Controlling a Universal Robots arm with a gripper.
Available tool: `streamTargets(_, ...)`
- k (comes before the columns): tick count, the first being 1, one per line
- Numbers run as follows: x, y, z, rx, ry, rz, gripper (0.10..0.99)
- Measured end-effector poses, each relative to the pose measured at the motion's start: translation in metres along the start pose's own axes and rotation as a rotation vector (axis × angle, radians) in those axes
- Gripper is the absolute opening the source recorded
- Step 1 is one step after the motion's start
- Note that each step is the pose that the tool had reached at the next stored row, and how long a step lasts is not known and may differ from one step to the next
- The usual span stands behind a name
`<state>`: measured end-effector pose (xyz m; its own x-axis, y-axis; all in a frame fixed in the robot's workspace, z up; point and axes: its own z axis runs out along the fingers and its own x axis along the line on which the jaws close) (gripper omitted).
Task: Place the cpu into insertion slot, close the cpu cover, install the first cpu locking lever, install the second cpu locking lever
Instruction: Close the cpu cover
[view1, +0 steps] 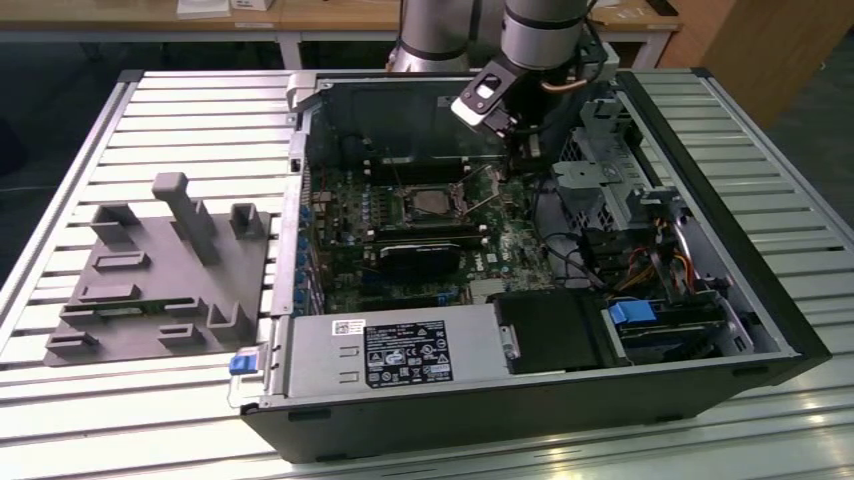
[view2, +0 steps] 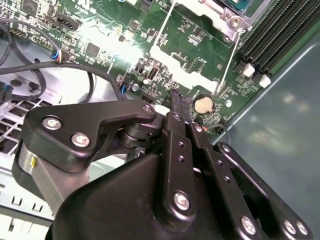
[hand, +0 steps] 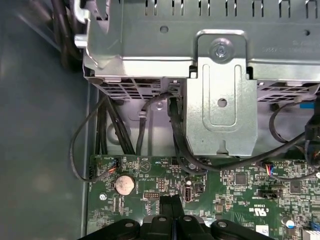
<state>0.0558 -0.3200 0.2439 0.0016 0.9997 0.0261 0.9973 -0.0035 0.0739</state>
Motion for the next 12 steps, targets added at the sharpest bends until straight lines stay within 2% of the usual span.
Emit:
streamTargets(6,-0.0002,0.0003,0.0060,0.003,0.0001,0.000,0.102)
streamTargets(12,-0.0002,0.0003,0.0065,0.003,0.0000,0.000,0.102)
